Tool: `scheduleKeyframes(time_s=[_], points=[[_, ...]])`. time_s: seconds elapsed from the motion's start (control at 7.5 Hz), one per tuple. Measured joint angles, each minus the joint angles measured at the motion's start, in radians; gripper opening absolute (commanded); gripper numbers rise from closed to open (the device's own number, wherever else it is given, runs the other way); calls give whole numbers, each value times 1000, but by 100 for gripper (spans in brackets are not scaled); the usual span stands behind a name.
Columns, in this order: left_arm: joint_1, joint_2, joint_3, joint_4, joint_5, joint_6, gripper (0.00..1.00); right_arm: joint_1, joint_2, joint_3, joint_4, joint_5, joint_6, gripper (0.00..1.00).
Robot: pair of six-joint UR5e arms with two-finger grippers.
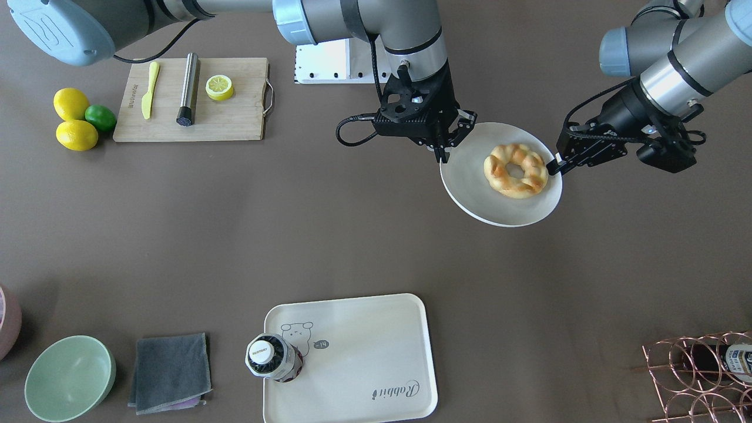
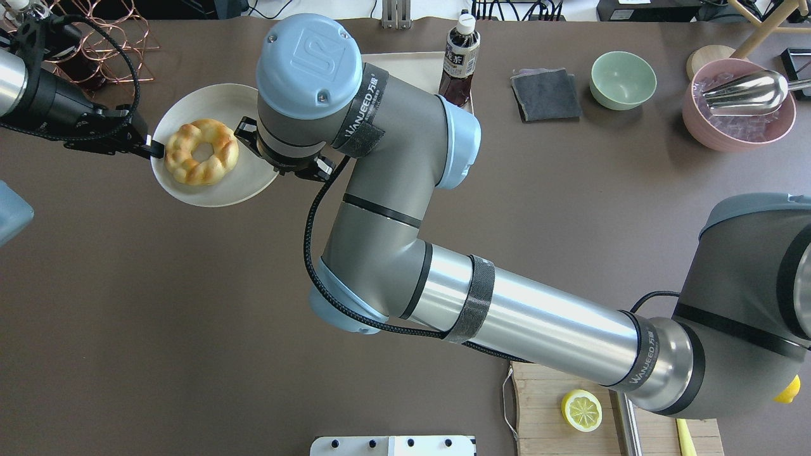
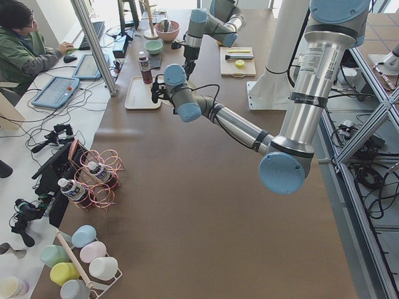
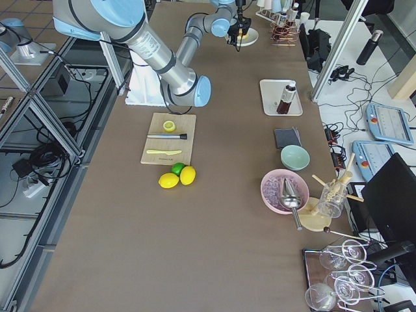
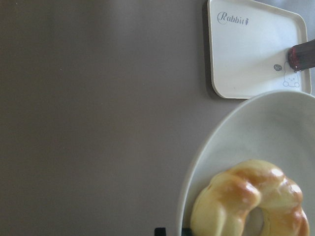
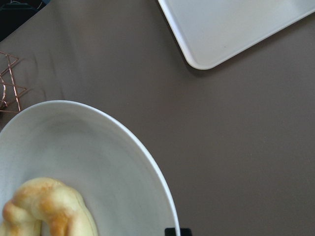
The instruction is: Place donut on tray
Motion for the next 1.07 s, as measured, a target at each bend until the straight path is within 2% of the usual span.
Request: scheduleKeyframes(time_s=[0.13,0.27,0.4,0.8,1.07], points=[[-1,-1,-1,0,0,-1,0,0,-1,0,3,0,0,12],[-1,-1,-2,0,-1,-1,0,0,-2,0,6,-1,0,71],[-1,-1,-3,0,-1,-2,0,-1,-3,-1,8,-2,-1,100],[-1,-7,5,1,-3,-48,0,-4,-9,13,6,-15,-11,100],[2,-30,49,5,-2,-58,0,6,-16,50,-1,-6,-13,100]])
